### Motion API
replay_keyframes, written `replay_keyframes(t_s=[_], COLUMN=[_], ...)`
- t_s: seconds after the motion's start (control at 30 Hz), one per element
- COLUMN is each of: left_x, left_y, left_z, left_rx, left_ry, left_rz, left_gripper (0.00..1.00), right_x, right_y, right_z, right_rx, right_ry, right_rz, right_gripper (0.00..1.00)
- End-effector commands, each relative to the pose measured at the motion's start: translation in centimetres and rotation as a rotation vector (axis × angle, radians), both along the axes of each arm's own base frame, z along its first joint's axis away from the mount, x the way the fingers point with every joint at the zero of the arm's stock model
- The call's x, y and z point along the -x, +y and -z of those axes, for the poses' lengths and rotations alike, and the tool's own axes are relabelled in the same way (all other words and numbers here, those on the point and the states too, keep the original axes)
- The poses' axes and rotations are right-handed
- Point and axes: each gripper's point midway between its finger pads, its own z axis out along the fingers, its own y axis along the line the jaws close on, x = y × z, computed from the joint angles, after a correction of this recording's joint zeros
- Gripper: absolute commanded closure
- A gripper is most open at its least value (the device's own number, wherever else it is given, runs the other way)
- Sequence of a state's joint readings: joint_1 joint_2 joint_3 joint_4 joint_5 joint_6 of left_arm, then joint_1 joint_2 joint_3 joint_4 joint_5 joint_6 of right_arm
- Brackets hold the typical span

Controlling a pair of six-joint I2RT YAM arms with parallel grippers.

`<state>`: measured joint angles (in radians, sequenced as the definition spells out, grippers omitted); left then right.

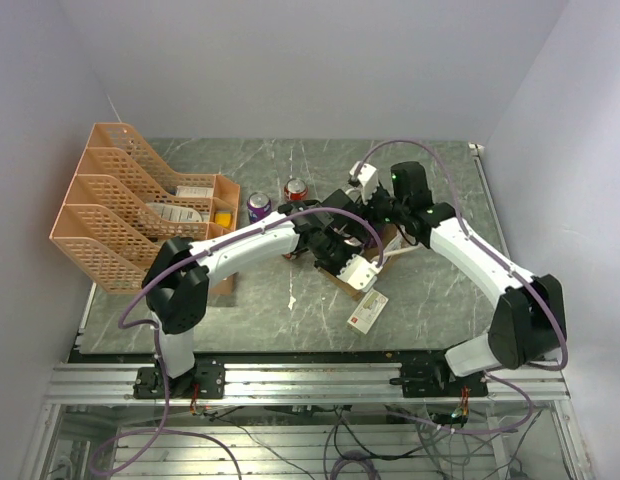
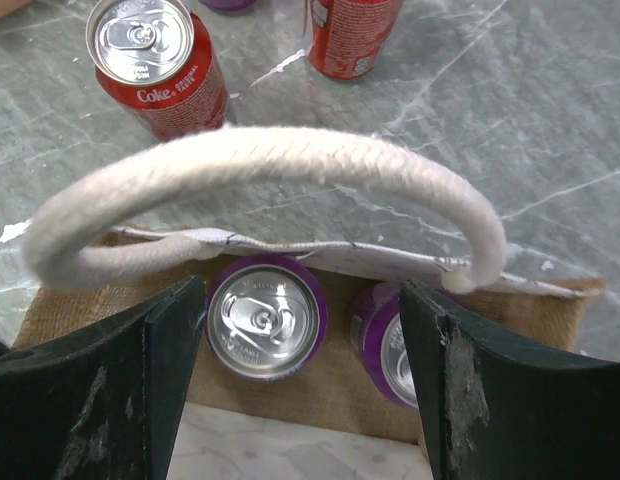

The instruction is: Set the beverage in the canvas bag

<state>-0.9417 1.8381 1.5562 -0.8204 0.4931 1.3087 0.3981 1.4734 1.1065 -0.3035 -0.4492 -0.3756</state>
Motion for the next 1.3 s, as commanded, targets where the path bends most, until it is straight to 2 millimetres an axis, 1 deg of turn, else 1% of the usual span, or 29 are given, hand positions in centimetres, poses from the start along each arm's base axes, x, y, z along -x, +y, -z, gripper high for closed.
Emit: replay_keyframes(t_s=[0.0, 0.07, 0.13, 0.2, 0.37, 0.47, 0.53, 0.67, 0.77, 0.87, 1.0, 1.03, 1.07, 1.13, 1.2, 1.27], left_x=[1.2, 1.2, 1.1, 1.0, 0.5, 0.3, 0.3, 0.6, 0.2, -0.8, -2.8, -3.1, -3.7, -5.2, -7.0, -9.0], left_y=[0.4, 0.4, 0.3, 0.3, 0.5, 0.7, 1.0, 2.4, 4.2, 6.6, 10.3, 11.1, 11.9, 13.6, 15.4, 17.5], left_z=[-1.8, -2.3, -2.8, -3.3, -5.4, -7.2, -8.5, -11.2, -12.6, -12.7, -13.3, -13.5, -14.3, -15.1, -16.3, -17.5], left_rx=[0.015, 0.023, 0.034, 0.045, 0.083, 0.113, 0.138, 0.182, 0.2, 0.201, 0.245, 0.261, 0.3, 0.351, 0.41, 0.472], left_ry=[0.029, 0.027, 0.02, 0.009, -0.039, -0.052, -0.052, -0.062, -0.084, -0.102, -0.078, -0.067, -0.074, -0.077, -0.085, -0.102], left_rz=[0.002, 0.0, -0.004, -0.009, -0.033, -0.083, -0.124, -0.211, -0.326, -0.434, -0.588, -0.624, -0.668, -0.768, -0.889, -1.019], left_gripper=[0.92, 0.91, 0.87, 0.8, 0.65, 0.58, 0.51, 0.44, 0.41, 0.38, 0.35, 0.35, 0.33, 0.27, 0.21, 0.16], right_x=[0.5, 1.0, 1.4, 1.7, 3.3, 4.3, 4.7, 5.1, 5.4, 5.6, 5.5, 5.4, 5.2, 4.6, 3.9, 3.4], right_y=[-1.9, -2.4, -2.9, -3.3, -4.0, -4.4, -4.8, -5.2, -5.3, -5.0, -3.7, -3.3, -2.9, -1.7, 0.0, 2.0], right_z=[-1.7, -2.4, -3.4, -4.1, -5.0, -5.7, -6.4, -7.9, -8.8, -9.6, -11.6, -12.3, -12.9, -13.9, -14.6, -14.7], right_rx=[0.037, 0.037, 0.034, 0.034, 0.038, 0.024, 0.013, -0.006, -0.012, -0.019, -0.072, -0.093, -0.109, -0.127, -0.123, -0.104], right_ry=[-0.069, -0.087, -0.107, -0.117, -0.108, -0.113, -0.116, -0.138, -0.151, -0.152, -0.149, -0.157, -0.164, -0.192, -0.222, -0.231], right_rz=[0.047, 0.06, 0.071, 0.083, 0.067, 0.048, 0.038, 0.022, 0.006, -0.023, -0.07, -0.081, -0.09, -0.108, -0.119, -0.138], right_gripper=[0.23, 0.23, 0.23, 0.23, 0.22, 0.22, 0.21, 0.21, 0.2, 0.2, 0.19, 0.19, 0.19, 0.19, 0.17, 0.17])
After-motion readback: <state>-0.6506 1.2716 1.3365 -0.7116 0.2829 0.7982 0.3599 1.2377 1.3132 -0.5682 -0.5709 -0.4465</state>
